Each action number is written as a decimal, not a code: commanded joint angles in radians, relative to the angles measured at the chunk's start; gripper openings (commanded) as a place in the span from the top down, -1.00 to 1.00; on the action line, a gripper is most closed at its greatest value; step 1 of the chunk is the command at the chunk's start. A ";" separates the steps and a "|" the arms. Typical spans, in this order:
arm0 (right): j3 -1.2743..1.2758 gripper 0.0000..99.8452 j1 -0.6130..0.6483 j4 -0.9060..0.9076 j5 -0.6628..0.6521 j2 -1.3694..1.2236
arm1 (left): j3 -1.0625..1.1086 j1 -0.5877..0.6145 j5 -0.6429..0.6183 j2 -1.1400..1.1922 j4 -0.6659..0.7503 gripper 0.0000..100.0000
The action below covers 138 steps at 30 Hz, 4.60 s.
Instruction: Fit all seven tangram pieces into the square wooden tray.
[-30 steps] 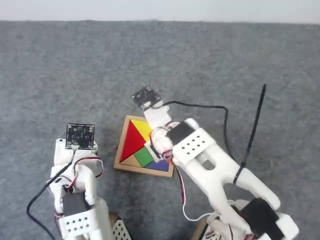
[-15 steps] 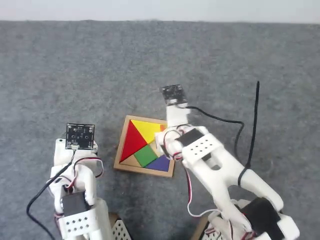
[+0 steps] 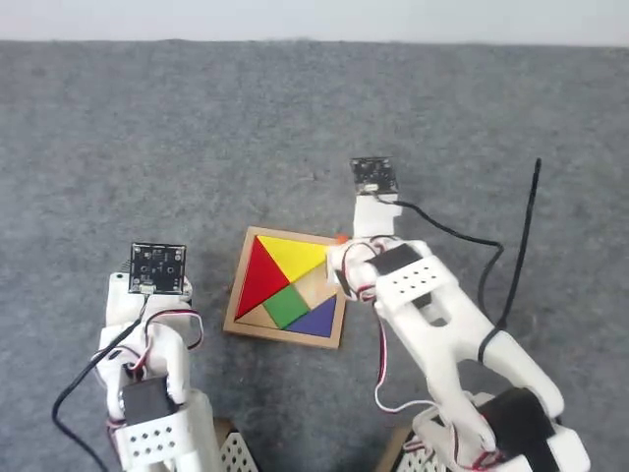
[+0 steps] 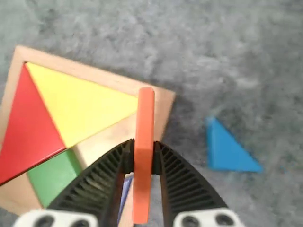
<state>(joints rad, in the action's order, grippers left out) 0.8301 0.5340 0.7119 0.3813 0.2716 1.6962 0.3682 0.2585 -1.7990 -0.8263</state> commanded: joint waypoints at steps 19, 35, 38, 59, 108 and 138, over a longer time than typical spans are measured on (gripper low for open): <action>-0.063 0.94 0.039 0.022 0.055 -0.048 | -0.013 0.003 0.012 -0.020 -0.005 0.97; -0.230 0.82 0.042 0.143 0.103 -0.226 | -0.013 0.003 0.012 -0.020 -0.005 0.97; -0.230 0.68 0.056 0.147 0.101 -0.223 | -0.013 0.003 0.012 -0.020 -0.005 0.97; -0.319 0.90 0.130 0.217 0.018 -0.225 | -0.013 0.003 0.012 -0.020 -0.005 0.97; -0.844 0.99 0.042 0.661 -0.048 -0.607 | -0.013 0.005 0.012 -0.020 -0.005 0.97; -0.976 0.98 0.104 0.700 -0.055 -0.708 | -0.013 0.006 0.012 -0.020 -0.005 0.97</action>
<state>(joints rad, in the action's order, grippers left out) -0.1120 0.6122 1.4285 0.3245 -0.4342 1.6962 0.3682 0.2585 -1.7990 -0.8263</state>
